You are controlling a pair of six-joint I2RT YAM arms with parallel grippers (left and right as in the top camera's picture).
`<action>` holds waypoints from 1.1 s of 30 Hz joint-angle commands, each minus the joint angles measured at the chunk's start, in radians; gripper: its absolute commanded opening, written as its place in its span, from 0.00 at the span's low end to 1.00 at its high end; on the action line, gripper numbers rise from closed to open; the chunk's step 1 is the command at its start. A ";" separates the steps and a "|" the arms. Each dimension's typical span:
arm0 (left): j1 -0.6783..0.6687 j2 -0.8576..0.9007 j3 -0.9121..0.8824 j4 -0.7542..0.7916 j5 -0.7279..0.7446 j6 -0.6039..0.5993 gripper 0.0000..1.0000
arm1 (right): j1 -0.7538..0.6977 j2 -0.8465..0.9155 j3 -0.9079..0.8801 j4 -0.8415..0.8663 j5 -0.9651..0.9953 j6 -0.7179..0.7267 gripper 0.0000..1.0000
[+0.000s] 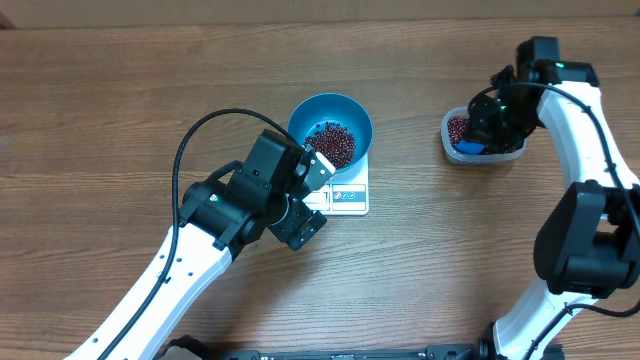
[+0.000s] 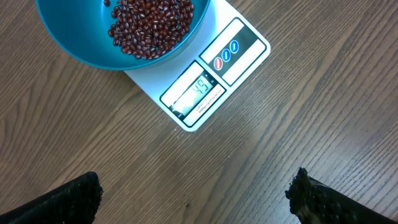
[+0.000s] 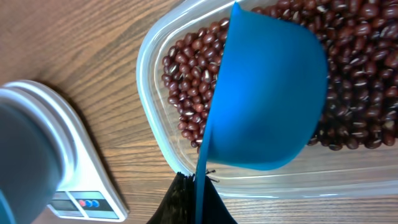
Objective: Scoop item into bowl and weigh 150g on scale
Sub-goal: 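Drag the scoop through the red beans to refill it, then lift the bean-filled blue scoop out of the container with the right gripper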
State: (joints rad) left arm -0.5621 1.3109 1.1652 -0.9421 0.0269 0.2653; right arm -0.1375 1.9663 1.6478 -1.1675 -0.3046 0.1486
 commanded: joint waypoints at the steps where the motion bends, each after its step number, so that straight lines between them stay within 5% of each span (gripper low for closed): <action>1: 0.005 -0.004 -0.007 0.005 0.015 0.016 1.00 | -0.028 -0.027 -0.003 0.019 -0.102 -0.027 0.04; 33: 0.005 -0.004 -0.007 0.004 0.015 0.016 1.00 | -0.120 -0.008 -0.006 0.006 -0.184 -0.121 0.04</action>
State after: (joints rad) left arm -0.5621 1.3109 1.1652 -0.9421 0.0269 0.2653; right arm -0.2474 1.9663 1.6470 -1.1652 -0.4530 0.0444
